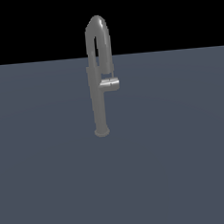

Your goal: Turn on the faucet by rotating a designated handle.

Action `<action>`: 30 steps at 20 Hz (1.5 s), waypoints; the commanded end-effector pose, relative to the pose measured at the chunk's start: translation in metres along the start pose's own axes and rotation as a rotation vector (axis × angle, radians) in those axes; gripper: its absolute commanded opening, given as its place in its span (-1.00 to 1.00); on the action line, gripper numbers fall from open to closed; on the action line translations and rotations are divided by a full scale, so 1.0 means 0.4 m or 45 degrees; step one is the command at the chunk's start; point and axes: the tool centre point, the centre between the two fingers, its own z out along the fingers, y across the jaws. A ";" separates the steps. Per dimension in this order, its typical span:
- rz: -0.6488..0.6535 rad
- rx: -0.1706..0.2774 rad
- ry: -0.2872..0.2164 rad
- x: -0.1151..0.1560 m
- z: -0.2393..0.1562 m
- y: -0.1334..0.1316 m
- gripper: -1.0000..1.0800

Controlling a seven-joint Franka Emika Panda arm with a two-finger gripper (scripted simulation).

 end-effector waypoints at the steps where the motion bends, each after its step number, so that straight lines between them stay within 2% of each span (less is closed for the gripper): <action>1: 0.019 0.019 -0.026 0.015 0.001 -0.004 -1.00; 9: 0.114 0.120 -0.160 0.094 0.009 -0.024 -1.00; 30: 0.450 0.480 -0.632 0.365 0.090 -0.053 -1.00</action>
